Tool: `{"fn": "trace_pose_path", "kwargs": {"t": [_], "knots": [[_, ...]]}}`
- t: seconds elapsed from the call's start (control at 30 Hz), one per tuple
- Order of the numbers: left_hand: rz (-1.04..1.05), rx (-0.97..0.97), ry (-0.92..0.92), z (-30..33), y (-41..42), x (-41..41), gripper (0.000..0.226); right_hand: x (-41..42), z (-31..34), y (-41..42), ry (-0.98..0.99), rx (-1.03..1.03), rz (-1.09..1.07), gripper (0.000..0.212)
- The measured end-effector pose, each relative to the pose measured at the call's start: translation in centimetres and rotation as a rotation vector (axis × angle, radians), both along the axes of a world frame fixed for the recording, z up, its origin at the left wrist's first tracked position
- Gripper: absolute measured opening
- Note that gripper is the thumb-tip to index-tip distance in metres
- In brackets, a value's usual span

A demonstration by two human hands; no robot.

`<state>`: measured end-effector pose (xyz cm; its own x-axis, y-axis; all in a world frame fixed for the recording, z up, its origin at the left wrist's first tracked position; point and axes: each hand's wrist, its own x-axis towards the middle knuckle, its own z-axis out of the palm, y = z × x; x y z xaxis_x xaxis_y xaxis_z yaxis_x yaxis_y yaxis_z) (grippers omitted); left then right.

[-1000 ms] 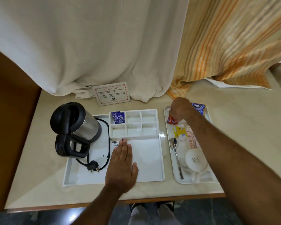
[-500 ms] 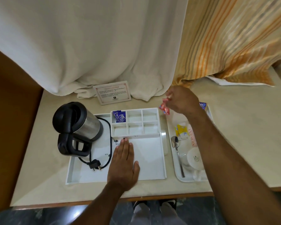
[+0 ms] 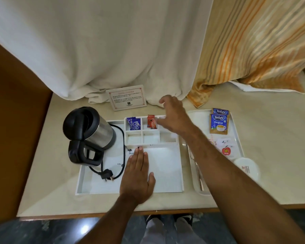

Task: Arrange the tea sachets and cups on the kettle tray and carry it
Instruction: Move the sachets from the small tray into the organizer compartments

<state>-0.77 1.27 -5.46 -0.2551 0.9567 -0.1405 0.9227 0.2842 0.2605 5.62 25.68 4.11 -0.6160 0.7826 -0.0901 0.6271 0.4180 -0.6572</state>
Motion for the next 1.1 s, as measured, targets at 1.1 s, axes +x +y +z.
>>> {"fn": "trace_pose_path", "kwargs": {"t": [1.1], "knots": [[-0.003, 0.004, 0.011, 0.2, -0.1, 0.1, 0.076, 6.2, 5.5, 4.4, 0.033, -0.09, 0.09, 0.028]]}}
